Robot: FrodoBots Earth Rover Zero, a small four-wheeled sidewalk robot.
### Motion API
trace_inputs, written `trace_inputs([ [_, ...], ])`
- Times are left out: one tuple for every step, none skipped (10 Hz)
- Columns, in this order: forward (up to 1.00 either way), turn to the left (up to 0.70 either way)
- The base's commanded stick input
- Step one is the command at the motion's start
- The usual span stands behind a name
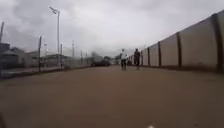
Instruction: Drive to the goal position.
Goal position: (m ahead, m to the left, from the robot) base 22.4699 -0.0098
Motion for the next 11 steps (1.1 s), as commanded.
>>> trace_inputs([
  [0.7, 0.0],
  [0.7, 0.0],
  [0.7, 0.0],
  [0.7, 0.0],
  [0.7, 0.0],
  [0.7, 0.0],
  [0.7, 0.0],
  [0.7, 0.0],
  [0.7, 0.0],
  [0.7, 0.0],
  [0.7, 0.0],
])
